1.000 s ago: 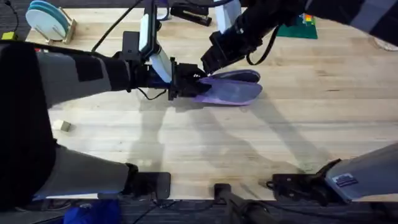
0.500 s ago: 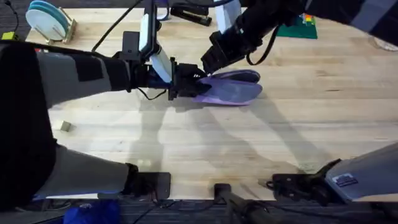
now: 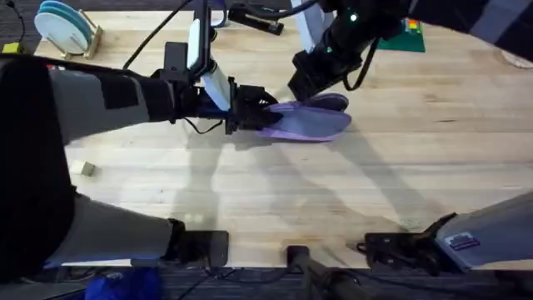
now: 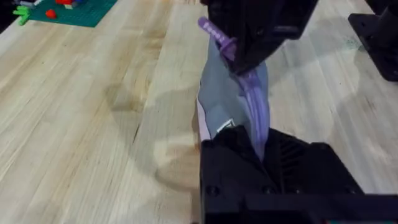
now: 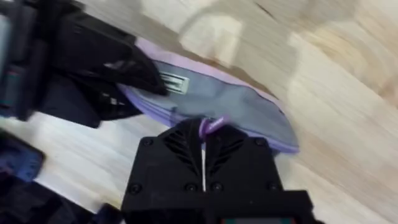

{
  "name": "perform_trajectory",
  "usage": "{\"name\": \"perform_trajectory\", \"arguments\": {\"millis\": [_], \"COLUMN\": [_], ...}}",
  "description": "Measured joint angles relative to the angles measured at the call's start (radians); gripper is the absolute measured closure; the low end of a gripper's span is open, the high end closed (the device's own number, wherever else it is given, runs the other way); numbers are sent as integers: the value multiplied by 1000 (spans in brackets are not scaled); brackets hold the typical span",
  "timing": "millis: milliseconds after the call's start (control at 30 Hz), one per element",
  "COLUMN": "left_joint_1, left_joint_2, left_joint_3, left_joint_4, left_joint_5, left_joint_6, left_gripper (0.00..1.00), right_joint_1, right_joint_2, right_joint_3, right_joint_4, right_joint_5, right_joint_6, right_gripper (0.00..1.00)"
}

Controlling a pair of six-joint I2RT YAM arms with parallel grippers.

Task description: Unzip the bag, pick up the pens from the table one at a time and place them inside, then zip the bag closed.

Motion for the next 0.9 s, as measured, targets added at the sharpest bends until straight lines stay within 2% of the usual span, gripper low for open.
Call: {"name": "perform_trajectory", "arguments": {"millis": [533, 900], "left_joint_1": [0, -5], "left_joint_2": [0, 0], "left_joint_3": [0, 0], "left_joint_4": [1, 1], "left_joint_5": [-3, -2], "left_joint_6": [0, 0], "left_gripper": [956, 956], "right_joint_1": [5, 3], "right_joint_2": [0, 0], "right_joint_3": [0, 0], "right_joint_4": [-99, -149], "right_joint_5": [318, 429], "right_joint_6": [-61, -102], "right_gripper": [970, 970]}}
